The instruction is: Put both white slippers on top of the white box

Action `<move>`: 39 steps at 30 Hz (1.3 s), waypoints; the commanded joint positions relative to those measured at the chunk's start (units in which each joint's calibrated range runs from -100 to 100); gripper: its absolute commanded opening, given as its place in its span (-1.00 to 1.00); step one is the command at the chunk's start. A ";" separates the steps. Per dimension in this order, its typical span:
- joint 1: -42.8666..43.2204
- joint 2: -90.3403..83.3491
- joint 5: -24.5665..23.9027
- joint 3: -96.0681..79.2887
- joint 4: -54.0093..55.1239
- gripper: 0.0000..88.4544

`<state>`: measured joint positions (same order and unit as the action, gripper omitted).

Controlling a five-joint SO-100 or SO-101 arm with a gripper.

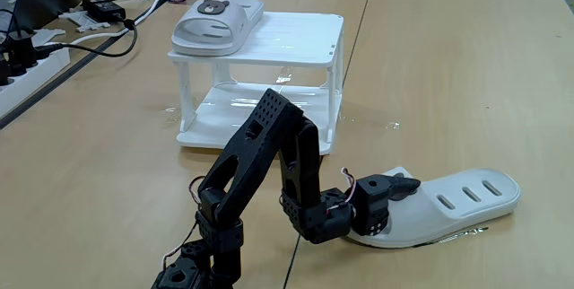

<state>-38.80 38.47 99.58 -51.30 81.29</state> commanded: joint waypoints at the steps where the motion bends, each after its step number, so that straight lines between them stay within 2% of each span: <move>1: -0.34 -11.93 0.42 13.64 -13.30 -0.98; 3: -0.51 -18.83 0.42 21.67 -28.74 -0.98; 6: -0.51 -26.15 0.42 30.96 -44.62 -0.98; 10: -0.01 -34.48 0.42 42.60 -61.18 -0.98; 12: 0.07 -36.50 0.42 47.11 -64.72 -0.98; 17: 2.29 -43.90 0.42 50.81 -67.05 -0.98; 23: 10.76 -50.80 0.42 50.08 -67.05 -0.98; 31: 28.44 -48.53 0.42 50.08 -67.05 -0.98; 39: 35.76 -37.42 0.42 56.40 -66.96 -0.98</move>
<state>-4.57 -1.69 99.58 -5.75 13.99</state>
